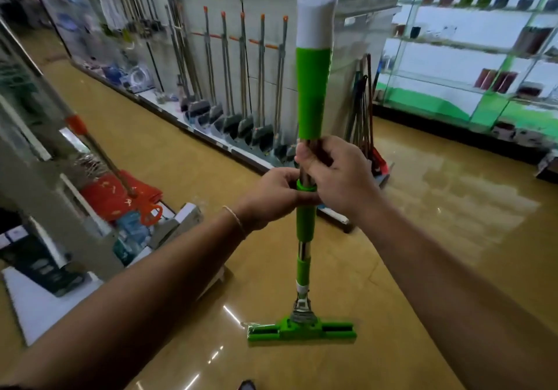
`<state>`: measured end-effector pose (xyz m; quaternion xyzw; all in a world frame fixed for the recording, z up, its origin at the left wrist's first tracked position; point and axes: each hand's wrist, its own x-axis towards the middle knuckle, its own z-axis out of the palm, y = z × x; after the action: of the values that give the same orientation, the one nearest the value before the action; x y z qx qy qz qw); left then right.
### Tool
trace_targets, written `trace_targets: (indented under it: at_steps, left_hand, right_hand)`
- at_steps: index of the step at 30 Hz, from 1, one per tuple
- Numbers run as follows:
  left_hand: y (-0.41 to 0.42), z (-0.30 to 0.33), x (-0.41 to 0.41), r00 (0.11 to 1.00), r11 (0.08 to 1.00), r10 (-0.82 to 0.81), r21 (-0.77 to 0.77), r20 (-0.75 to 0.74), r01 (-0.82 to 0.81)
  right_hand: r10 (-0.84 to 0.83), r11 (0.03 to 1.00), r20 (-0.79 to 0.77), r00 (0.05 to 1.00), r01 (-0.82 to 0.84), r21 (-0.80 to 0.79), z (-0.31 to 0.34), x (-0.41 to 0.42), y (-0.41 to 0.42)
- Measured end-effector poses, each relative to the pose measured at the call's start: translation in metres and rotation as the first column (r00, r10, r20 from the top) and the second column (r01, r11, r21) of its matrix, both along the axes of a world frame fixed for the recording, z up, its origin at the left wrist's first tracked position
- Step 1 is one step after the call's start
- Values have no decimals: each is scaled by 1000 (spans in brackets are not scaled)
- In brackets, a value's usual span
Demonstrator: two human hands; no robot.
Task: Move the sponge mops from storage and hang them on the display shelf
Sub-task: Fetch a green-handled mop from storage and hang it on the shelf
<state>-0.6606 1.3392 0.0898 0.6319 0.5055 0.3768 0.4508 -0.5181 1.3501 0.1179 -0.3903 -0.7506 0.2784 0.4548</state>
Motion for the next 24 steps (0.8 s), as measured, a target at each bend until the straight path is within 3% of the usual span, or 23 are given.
trace_targets:
  at_steps: [14, 24]
  left_hand:
    - [249, 9, -92, 993, 993, -118, 27, 13, 117]
    - [398, 23, -158, 990, 997, -53, 54, -132, 60]
  right_hand:
    - [-68, 998, 42, 997, 68, 14, 24, -85, 239]
    - [-38, 999, -8, 999, 38, 26, 21, -154, 394]
